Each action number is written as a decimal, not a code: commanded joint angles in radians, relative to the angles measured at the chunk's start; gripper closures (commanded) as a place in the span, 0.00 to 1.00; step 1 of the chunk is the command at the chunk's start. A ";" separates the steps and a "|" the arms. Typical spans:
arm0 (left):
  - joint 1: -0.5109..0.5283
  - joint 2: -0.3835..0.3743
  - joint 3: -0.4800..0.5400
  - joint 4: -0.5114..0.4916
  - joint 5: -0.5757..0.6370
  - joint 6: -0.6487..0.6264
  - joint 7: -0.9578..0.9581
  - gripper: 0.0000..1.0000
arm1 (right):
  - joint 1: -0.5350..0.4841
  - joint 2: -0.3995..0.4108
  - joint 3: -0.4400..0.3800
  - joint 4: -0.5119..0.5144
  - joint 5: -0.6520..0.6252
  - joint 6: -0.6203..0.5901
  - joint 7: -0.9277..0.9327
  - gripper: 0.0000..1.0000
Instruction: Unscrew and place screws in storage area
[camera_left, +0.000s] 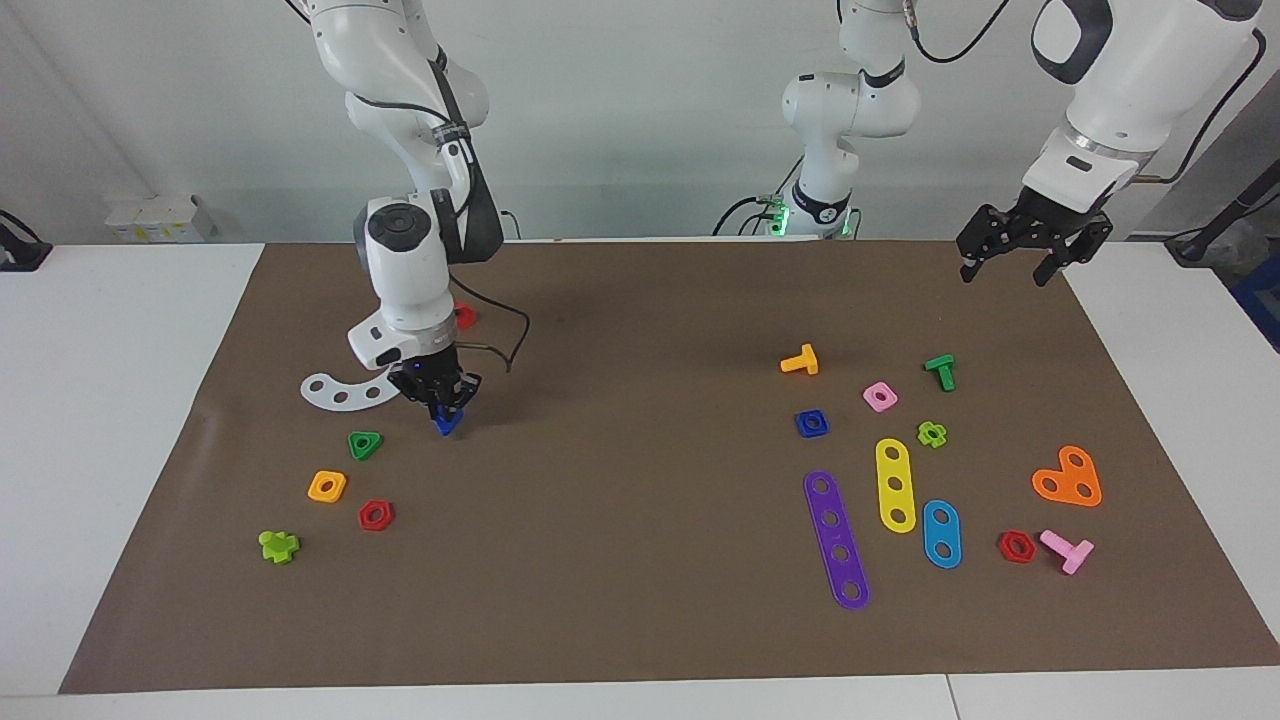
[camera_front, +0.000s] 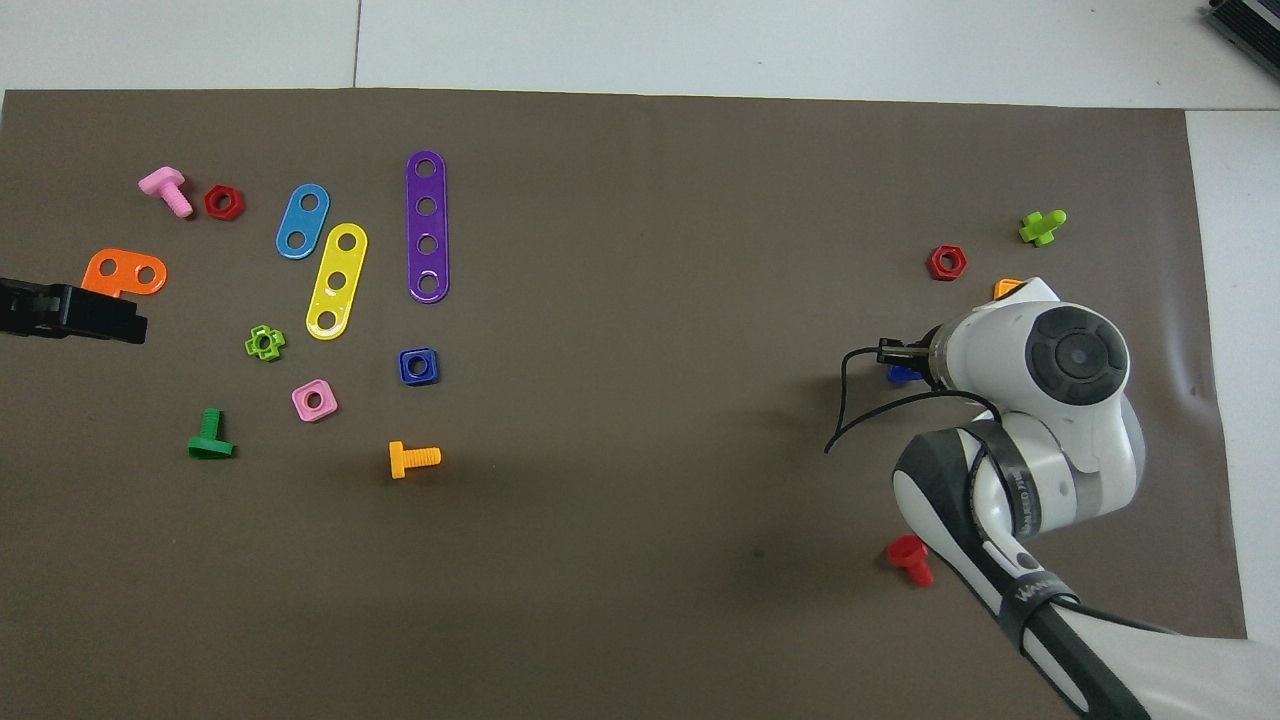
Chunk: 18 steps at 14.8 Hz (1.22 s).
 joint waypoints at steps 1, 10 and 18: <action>-0.007 -0.012 0.004 0.006 0.001 -0.020 -0.005 0.00 | -0.039 0.013 0.012 -0.012 -0.016 0.050 -0.032 1.00; 0.222 0.024 -0.199 0.093 -0.026 -0.085 -0.090 0.00 | -0.066 -0.004 0.014 0.001 -0.013 0.003 -0.083 0.05; 0.216 0.010 -0.199 0.044 -0.002 -0.048 -0.090 0.00 | -0.059 -0.134 0.015 0.187 0.095 -0.315 -0.087 0.03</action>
